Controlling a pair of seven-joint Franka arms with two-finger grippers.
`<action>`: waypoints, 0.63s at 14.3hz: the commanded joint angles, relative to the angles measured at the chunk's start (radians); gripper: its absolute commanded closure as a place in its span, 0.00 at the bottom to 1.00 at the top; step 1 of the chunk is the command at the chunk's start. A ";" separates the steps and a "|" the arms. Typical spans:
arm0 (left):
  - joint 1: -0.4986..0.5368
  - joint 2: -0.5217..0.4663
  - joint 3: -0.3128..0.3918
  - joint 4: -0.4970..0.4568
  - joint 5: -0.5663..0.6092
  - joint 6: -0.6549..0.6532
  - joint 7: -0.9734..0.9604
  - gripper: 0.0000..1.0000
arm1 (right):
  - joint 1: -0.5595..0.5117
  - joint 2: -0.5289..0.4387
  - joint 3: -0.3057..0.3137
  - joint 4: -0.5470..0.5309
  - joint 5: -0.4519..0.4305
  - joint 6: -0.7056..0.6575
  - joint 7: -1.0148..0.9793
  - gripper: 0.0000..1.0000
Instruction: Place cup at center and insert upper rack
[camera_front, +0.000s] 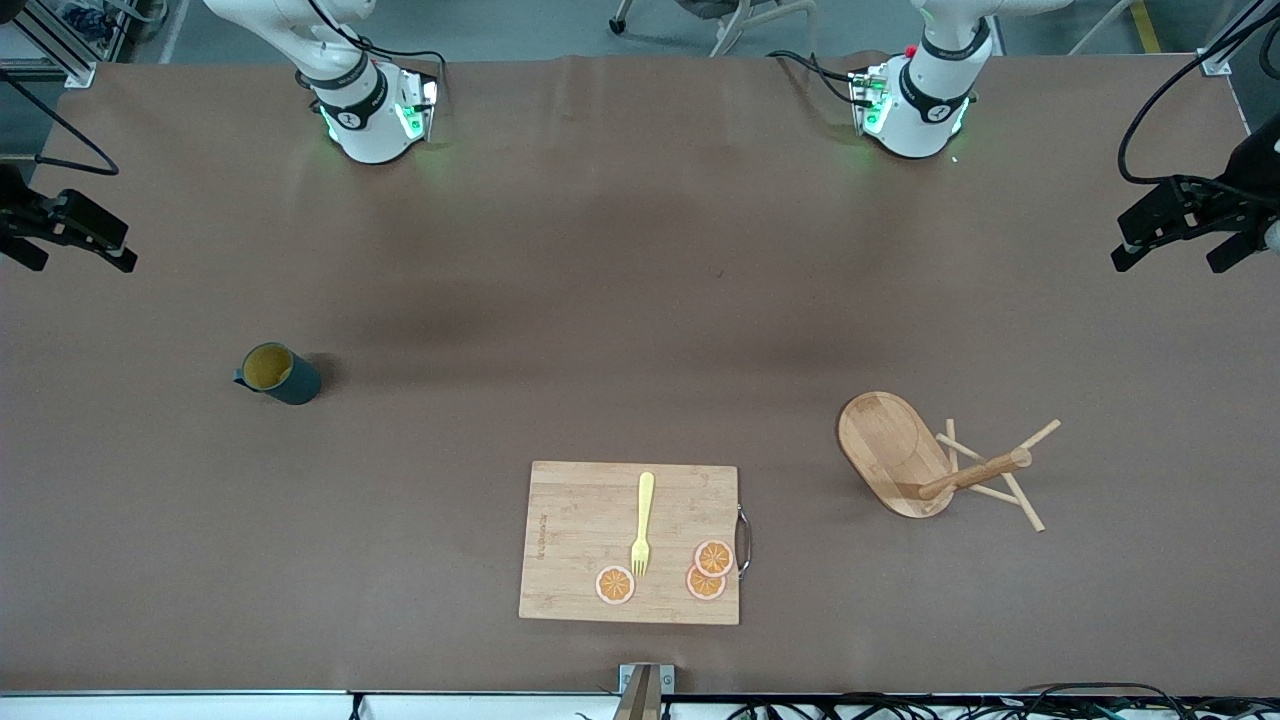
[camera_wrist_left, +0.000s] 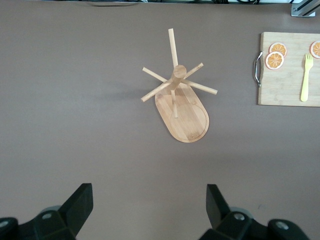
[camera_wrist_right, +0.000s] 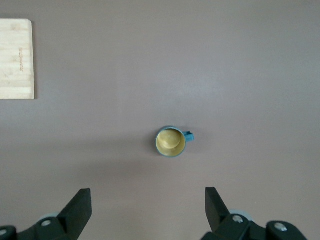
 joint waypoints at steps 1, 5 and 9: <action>0.001 -0.016 0.000 -0.008 0.019 -0.015 -0.001 0.00 | -0.008 -0.014 0.006 0.002 -0.012 -0.019 0.010 0.00; -0.003 -0.015 -0.001 -0.003 0.019 -0.019 -0.001 0.00 | -0.008 -0.010 0.004 0.004 -0.012 -0.015 0.013 0.00; -0.002 -0.010 -0.001 -0.002 0.017 -0.018 -0.001 0.00 | -0.007 0.015 0.004 0.004 -0.012 -0.017 0.016 0.00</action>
